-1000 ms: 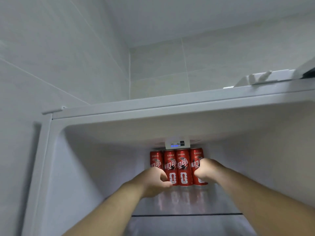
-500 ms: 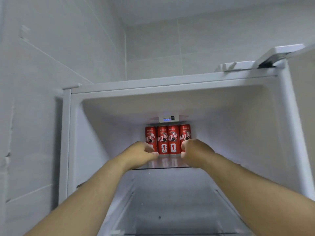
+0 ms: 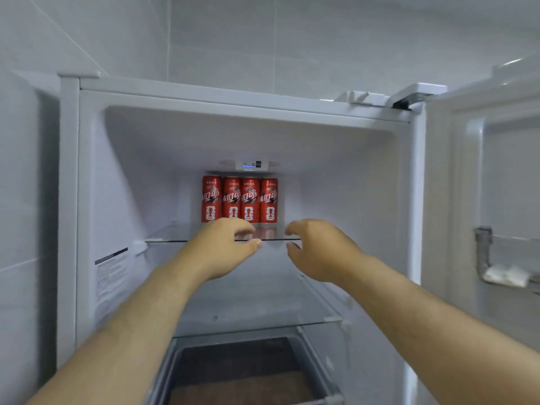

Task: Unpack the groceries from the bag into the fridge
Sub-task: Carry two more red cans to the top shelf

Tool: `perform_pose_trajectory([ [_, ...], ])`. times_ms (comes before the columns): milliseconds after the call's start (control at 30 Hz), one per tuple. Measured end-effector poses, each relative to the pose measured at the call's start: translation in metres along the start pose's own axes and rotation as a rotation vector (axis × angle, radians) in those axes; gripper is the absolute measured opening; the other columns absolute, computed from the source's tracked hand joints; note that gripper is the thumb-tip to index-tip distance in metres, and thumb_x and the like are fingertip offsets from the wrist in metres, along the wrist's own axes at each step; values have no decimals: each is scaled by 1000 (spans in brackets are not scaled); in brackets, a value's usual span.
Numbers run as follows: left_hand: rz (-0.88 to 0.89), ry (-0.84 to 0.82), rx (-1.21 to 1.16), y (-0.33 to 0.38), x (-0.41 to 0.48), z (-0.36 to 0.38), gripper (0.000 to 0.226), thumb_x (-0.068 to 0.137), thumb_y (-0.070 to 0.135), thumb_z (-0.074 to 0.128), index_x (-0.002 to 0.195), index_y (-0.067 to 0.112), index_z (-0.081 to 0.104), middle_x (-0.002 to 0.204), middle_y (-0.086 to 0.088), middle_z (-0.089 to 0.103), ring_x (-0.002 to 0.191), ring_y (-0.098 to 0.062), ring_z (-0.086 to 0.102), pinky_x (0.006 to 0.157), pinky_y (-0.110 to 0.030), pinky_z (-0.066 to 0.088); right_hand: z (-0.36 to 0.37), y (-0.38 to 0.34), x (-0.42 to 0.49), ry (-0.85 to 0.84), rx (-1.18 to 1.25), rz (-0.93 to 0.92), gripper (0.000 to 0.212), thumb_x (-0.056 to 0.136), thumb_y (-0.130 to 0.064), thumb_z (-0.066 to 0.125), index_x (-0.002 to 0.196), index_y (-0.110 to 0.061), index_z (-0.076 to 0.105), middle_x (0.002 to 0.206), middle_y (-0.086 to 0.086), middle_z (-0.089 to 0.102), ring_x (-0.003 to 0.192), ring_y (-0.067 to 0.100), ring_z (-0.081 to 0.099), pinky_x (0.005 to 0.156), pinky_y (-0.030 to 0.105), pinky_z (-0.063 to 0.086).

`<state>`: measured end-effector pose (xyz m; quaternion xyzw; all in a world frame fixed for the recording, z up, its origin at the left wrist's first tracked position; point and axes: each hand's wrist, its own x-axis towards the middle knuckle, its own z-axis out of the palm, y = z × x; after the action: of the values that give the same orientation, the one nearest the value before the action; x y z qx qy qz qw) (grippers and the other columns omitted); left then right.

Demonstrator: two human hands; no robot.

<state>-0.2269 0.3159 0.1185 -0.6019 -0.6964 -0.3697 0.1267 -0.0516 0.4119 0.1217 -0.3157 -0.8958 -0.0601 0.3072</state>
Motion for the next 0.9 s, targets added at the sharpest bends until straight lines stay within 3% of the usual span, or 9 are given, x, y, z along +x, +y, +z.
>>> perform_pose_trajectory([
  [133, 34, -35, -47, 23, -21, 10, 43, 91, 45, 61, 131, 30, 58, 138, 9, 55, 125, -12, 50, 97, -28, 39, -20, 0, -40, 3, -60, 10, 39, 97, -32, 49, 136, -25, 53, 134, -1, 56, 117, 24, 55, 96, 38, 49],
  [267, 74, -83, -91, 52, -41, 25, 47, 91, 49, 59, 135, 33, 54, 142, 12, 51, 130, -11, 46, 102, -31, 37, -44, 8, -85, -11, -104, 67, 41, 100, -36, 46, 139, -28, 48, 140, -9, 50, 116, 20, 55, 89, 33, 49],
  [500, 123, -196, -165, 103, -86, 60, 45, 89, 49, 60, 132, 38, 55, 144, 14, 49, 131, -13, 46, 105, -33, 37, -79, 39, -187, -60, -120, 136, 40, 99, -35, 47, 139, -31, 48, 140, -13, 50, 126, 14, 49, 100, 32, 44],
  [700, 153, -332, -228, 150, -140, 94, 43, 88, 49, 61, 129, 38, 57, 139, 18, 52, 128, -5, 46, 102, -24, 35, -98, 72, -276, -109, -134, 232, 42, 100, -36, 44, 143, -32, 44, 145, -16, 44, 134, 10, 39, 108, 27, 35],
  [900, 161, -358, -246, 218, -187, 105, 42, 90, 48, 60, 131, 39, 55, 138, 20, 51, 128, -1, 45, 98, -18, 34, -130, 96, -344, -124, -174, 288, 46, 100, -37, 44, 145, -30, 40, 146, -14, 42, 135, 12, 37, 108, 29, 36],
])
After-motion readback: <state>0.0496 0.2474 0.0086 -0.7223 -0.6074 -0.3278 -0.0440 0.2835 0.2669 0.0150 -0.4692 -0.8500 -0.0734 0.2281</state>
